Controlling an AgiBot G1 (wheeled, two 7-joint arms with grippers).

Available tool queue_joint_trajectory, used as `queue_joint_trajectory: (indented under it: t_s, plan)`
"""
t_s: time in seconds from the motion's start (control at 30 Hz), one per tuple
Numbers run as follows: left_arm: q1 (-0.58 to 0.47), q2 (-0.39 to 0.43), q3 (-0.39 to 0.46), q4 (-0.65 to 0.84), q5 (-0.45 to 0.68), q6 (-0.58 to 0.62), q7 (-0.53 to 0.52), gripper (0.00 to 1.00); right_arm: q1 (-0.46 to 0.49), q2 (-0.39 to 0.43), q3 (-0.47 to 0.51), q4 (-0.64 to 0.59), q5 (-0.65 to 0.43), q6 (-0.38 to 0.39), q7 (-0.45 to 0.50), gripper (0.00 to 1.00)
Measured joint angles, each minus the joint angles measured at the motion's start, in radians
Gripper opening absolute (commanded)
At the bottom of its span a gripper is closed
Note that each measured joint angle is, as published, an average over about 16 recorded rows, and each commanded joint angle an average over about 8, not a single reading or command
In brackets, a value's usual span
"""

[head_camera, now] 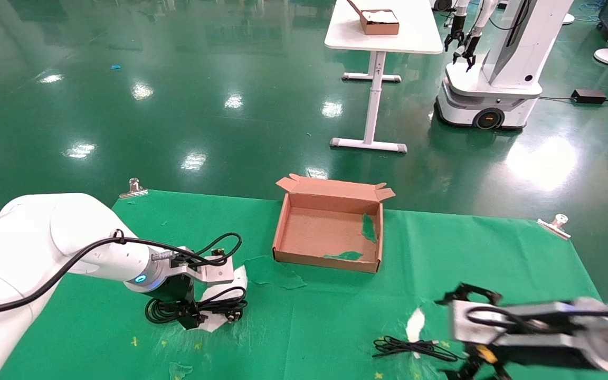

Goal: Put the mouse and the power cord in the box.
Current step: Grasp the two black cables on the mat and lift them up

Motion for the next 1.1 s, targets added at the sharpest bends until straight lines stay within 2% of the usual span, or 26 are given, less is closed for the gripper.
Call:
queue_joint_trajectory:
  t_s: [0.27, 0.6, 0.63, 0.67, 0.7, 0.73, 0.87, 0.9, 0.93, 0.97, 1.1]
  plan:
    - [-0.004, 0.001, 0.018, 0.009, -0.022, -0.005, 0.007, 1.0, 0.096, -0.186, -0.089, -0.204, -0.189, 0.035, 0.002, 1.0]
    - [-0.007, 0.001, 0.04, 0.014, -0.043, -0.01, 0.007, 1.0, 0.159, -0.34, -0.138, -0.455, -0.259, 0.081, -0.07, 1.0]
    - [-0.007, 0.001, 0.042, 0.014, -0.045, -0.01, 0.007, 0.93, 0.163, -0.35, -0.14, -0.472, -0.261, 0.085, -0.078, 1.0]
    - [-0.007, 0.001, 0.044, 0.015, -0.047, -0.011, 0.007, 0.81, 0.166, -0.358, -0.143, -0.487, -0.263, 0.088, -0.085, 1.0]
    - [-0.008, 0.001, 0.045, 0.015, -0.048, -0.011, 0.007, 0.68, 0.168, -0.365, -0.144, -0.5, -0.265, 0.092, -0.092, 0.94]
    - [-0.008, 0.001, 0.047, 0.015, -0.05, -0.011, 0.007, 0.56, 0.171, -0.371, -0.146, -0.512, -0.266, 0.095, -0.098, 0.84]
    - [-0.008, 0.001, 0.051, 0.016, -0.054, -0.012, 0.007, 0.06, 0.177, -0.385, -0.15, -0.542, -0.271, 0.105, -0.117, 0.33]
    - [-0.008, 0.001, 0.052, 0.016, -0.054, -0.013, 0.007, 0.0, 0.178, -0.387, -0.151, -0.547, -0.271, 0.107, -0.119, 0.21]
    - [-0.008, 0.001, 0.052, 0.016, -0.055, -0.013, 0.007, 0.0, 0.178, -0.389, -0.151, -0.551, -0.272, 0.108, -0.121, 0.08]
    - [-0.009, 0.001, 0.052, 0.016, -0.055, -0.013, 0.007, 0.0, 0.179, -0.39, -0.151, -0.553, -0.272, 0.109, -0.123, 0.02]
    - [-0.009, 0.001, 0.053, 0.017, -0.056, -0.013, 0.007, 0.0, 0.179, -0.391, -0.151, -0.556, -0.272, 0.111, -0.123, 0.0]
